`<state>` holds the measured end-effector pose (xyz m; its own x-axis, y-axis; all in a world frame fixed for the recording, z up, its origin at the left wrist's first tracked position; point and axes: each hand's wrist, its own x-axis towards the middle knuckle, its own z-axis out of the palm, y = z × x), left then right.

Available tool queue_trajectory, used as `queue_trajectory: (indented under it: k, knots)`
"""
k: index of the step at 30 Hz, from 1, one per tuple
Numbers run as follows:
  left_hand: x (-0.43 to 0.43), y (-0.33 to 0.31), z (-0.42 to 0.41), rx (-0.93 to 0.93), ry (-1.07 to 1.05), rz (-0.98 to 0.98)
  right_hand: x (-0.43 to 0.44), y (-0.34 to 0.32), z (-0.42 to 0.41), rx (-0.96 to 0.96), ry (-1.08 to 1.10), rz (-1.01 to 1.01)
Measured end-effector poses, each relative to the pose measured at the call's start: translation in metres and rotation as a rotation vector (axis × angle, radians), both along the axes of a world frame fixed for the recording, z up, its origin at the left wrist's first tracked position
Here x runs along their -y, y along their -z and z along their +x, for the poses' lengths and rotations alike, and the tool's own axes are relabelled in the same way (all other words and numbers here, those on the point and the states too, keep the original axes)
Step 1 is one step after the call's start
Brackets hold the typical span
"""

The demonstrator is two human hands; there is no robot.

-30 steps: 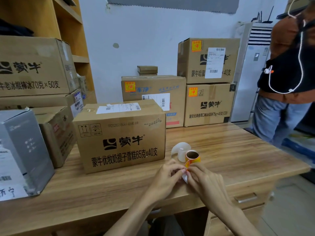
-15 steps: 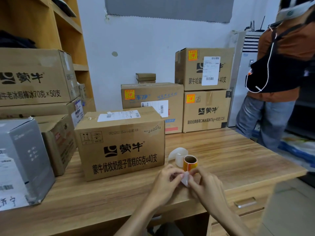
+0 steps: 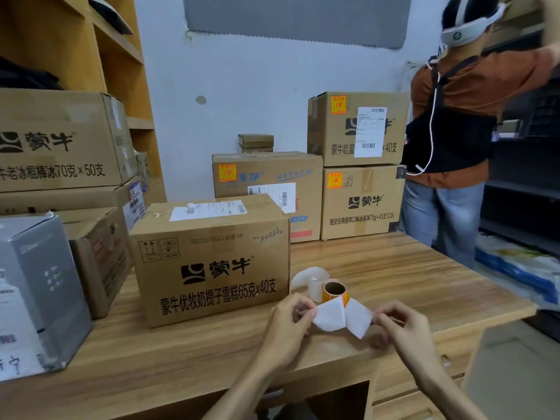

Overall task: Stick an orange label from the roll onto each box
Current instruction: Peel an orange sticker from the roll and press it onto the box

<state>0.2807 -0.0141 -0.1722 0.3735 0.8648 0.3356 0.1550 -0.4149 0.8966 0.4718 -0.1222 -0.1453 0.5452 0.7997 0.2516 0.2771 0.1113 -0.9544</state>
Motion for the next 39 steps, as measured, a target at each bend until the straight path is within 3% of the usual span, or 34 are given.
queue_trajectory:
  k: [5, 10, 13, 22, 27, 34, 39]
  knots:
    - [0.001, -0.003, -0.001, -0.022, -0.054, 0.038, 0.012, -0.010, 0.014, 0.027, 0.108, 0.046]
    - [0.010, -0.021, -0.007, -0.044, -0.181, 0.219, 0.010, -0.030, -0.001, 0.132, 0.104, 0.103]
    - [0.016, -0.047, -0.013, 0.015, -0.211, 0.223, 0.000, -0.036, -0.021, 0.341, 0.153, 0.139]
    - [0.041, -0.109, -0.045, 0.248, -0.254, -0.021, -0.031, -0.050, -0.106, 1.000, 0.281, 0.467]
    - [0.044, -0.125, -0.073, 0.246, -0.336, -0.124, -0.043, -0.059, -0.138, 1.181, 0.407, 0.664]
    - [0.033, -0.140, -0.126, 0.141, -0.415, -0.014, -0.040, -0.073, -0.151, 1.076, 0.117, 0.678]
    - [0.030, -0.142, -0.166, 0.068, -0.267, 0.059, -0.058, -0.085, -0.156, 0.458, -0.236, 0.402]
